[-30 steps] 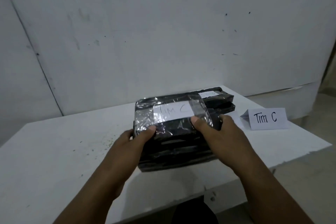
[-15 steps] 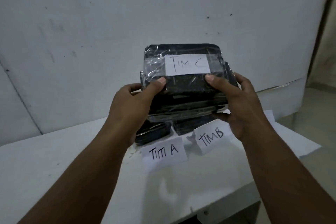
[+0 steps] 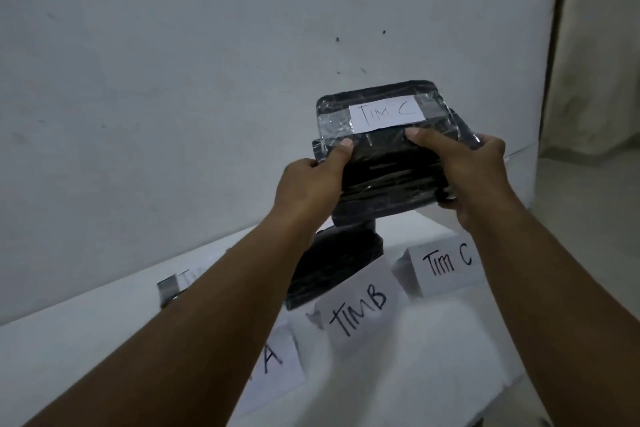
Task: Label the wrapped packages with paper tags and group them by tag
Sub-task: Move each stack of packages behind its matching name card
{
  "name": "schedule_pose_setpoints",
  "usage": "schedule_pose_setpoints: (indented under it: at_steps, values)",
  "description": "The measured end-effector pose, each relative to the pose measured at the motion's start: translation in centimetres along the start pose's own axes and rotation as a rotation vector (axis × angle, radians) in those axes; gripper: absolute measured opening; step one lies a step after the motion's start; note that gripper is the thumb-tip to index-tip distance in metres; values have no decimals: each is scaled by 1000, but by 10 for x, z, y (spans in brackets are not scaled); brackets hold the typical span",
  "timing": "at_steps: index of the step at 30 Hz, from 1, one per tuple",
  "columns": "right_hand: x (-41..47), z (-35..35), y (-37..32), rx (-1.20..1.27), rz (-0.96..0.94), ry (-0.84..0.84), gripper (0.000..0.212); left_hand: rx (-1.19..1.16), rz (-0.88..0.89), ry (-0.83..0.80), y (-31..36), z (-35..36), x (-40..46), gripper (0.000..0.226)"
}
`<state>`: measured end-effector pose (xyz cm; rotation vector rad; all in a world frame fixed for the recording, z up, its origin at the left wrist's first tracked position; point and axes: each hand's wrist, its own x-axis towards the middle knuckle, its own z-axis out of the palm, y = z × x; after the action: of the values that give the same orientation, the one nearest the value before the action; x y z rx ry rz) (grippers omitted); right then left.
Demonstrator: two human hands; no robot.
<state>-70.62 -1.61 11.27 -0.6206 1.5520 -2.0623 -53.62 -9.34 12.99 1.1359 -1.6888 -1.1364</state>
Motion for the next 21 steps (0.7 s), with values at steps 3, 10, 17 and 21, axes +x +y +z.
schedule_pose_setpoints:
  at_steps: [3,10,17,21]
  values:
    - [39,-18,7,-69,14,27,93,74,-21,-50,-6,34,21,71]
    - [113,-44,42,-202,118,65,91,258,62,-266,-44,95,58,98]
    - [157,-55,69,-363,227,-20,78,1105,385,-273,-72,118,94,103]
    - [168,-51,87,-433,285,-85,85,1282,423,-259,-83,115,102,105]
